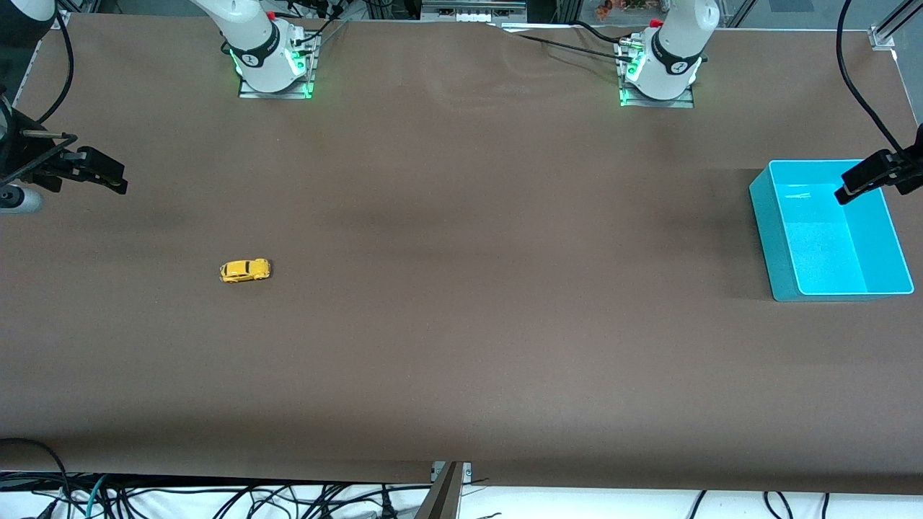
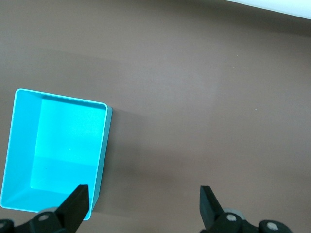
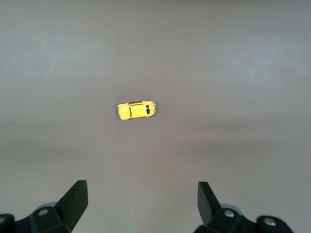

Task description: Wind and store yellow beetle car

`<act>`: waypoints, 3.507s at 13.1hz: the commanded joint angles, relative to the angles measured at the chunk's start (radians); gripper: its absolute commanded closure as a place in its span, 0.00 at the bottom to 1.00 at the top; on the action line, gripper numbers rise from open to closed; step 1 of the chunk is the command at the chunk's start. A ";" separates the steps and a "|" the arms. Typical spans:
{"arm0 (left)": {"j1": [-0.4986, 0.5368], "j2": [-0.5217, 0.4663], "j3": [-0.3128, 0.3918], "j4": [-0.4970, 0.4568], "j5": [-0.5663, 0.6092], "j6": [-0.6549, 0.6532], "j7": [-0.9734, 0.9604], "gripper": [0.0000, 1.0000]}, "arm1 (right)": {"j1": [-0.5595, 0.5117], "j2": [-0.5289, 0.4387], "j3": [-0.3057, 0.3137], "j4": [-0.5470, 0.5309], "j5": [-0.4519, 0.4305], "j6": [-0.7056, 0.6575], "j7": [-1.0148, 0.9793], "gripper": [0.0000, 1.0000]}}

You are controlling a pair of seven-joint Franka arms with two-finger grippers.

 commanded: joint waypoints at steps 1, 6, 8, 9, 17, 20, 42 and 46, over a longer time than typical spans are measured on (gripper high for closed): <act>0.001 0.011 -0.003 0.030 0.021 -0.022 0.018 0.00 | -0.013 0.008 0.010 0.017 0.004 -0.001 0.010 0.00; 0.001 0.011 -0.003 0.030 0.022 -0.022 0.018 0.00 | -0.018 0.009 0.009 0.017 0.007 -0.001 0.009 0.00; 0.001 0.011 -0.003 0.030 0.022 -0.022 0.018 0.00 | -0.018 0.009 0.009 0.017 0.007 0.000 0.009 0.00; 0.001 0.011 -0.003 0.030 0.021 -0.022 0.018 0.00 | -0.018 0.009 0.009 0.017 0.007 0.000 0.009 0.00; 0.001 0.011 -0.003 0.030 0.022 -0.022 0.018 0.00 | 0.028 0.047 0.016 0.008 0.008 -0.030 0.012 0.00; 0.001 0.011 -0.003 0.030 0.022 -0.022 0.018 0.00 | 0.079 0.064 0.016 0.009 0.028 -0.032 0.013 0.00; 0.001 0.011 -0.005 0.030 0.022 -0.022 0.018 0.00 | 0.065 0.288 -0.018 -0.632 0.048 0.963 -1.422 0.01; 0.001 0.011 -0.005 0.030 0.021 -0.022 0.018 0.00 | 0.064 0.290 -0.018 -0.643 0.048 0.997 -1.545 0.01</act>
